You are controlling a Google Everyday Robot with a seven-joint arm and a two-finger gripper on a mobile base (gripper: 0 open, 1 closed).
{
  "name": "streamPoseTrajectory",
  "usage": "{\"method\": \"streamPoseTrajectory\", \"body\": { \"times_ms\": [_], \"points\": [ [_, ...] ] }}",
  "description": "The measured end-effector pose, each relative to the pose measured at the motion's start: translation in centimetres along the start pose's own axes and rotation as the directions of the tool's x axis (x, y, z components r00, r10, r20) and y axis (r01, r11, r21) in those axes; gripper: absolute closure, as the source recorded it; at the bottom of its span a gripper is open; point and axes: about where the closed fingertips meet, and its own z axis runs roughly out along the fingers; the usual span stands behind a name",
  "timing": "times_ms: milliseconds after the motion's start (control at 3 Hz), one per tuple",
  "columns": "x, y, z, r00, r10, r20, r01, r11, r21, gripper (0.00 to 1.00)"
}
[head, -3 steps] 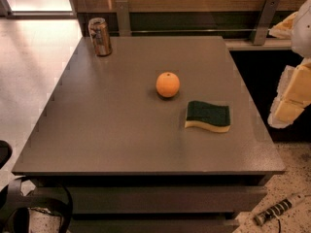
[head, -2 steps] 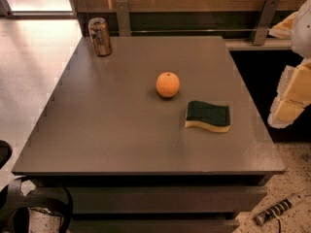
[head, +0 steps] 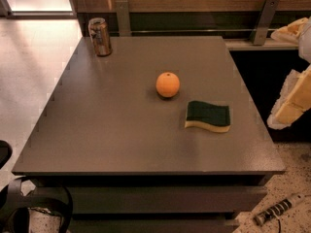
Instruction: Move sponge near orange can
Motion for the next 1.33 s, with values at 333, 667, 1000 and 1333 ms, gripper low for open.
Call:
{"method": "streamPoseTrajectory", "body": {
  "times_ms": [333,667,1000,1333],
  "points": [
    [1.3,-0.4,0.8,0.998,0.026,0.055,-0.027,0.9995,0.016,0.00],
    [3.1,-1.5,2.2,0.990,0.067,0.125,-0.072,0.9969,0.031,0.00],
    [3.1,-1.5,2.6,0.989,0.071,0.131,-0.075,0.9969,0.023,0.00],
    [3.1,-1.6,4.0,0.984,0.085,0.156,-0.085,0.9964,-0.005,0.00]
  ]
}}
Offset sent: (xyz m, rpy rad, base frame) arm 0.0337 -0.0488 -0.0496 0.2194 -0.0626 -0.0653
